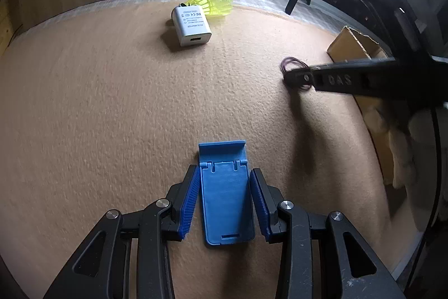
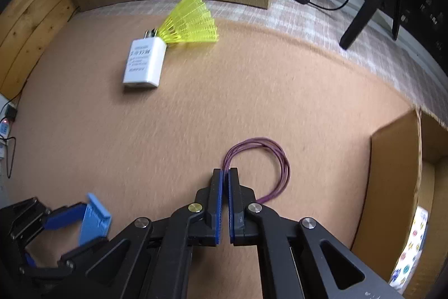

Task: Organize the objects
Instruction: 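Pinch the dark rubber band with the right tool and lift it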

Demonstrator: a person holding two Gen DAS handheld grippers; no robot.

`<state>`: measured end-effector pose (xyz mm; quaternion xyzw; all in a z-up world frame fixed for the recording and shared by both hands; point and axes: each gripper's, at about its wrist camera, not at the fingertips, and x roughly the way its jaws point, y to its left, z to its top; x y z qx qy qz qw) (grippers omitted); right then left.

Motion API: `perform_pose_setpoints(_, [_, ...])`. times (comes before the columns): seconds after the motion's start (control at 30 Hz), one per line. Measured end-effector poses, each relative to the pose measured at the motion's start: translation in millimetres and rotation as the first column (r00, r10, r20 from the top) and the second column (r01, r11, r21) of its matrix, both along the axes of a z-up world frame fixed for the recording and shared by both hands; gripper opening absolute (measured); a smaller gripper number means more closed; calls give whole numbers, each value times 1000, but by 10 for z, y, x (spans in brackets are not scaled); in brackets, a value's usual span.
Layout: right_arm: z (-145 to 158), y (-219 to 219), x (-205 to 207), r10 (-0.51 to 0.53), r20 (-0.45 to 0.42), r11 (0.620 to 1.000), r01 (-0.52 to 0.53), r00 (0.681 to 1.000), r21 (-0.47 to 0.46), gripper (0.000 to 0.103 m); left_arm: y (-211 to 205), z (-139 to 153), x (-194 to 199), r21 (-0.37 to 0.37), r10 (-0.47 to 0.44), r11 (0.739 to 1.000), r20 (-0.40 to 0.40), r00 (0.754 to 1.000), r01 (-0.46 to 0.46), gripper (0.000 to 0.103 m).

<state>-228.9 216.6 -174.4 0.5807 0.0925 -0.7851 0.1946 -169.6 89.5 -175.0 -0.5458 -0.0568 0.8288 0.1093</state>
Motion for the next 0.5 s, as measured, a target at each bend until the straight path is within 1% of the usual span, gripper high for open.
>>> perform_pose_setpoints(0.17, [5, 127, 212, -9, 32, 998, 11, 999, -59, 3, 5, -3, 35, 7, 11, 1000, -1, 1000, -11, 40])
perform_pose_setpoints(0.37, [20, 329, 507, -27, 72, 987, 37, 997, -154, 3, 3, 2, 133, 32, 24, 999, 6, 1000, -24, 39])
perform_pose_setpoints(0.4, [13, 253, 585, -31, 75, 985, 43, 997, -165, 3, 1, -1, 147, 34, 25, 999, 6, 1000, -25, 39])
perform_pose_setpoints(0.5, [66, 330, 737, -48, 83, 975, 65, 995, -212, 3, -15, 9, 226, 45, 37, 998, 6, 999, -38, 39])
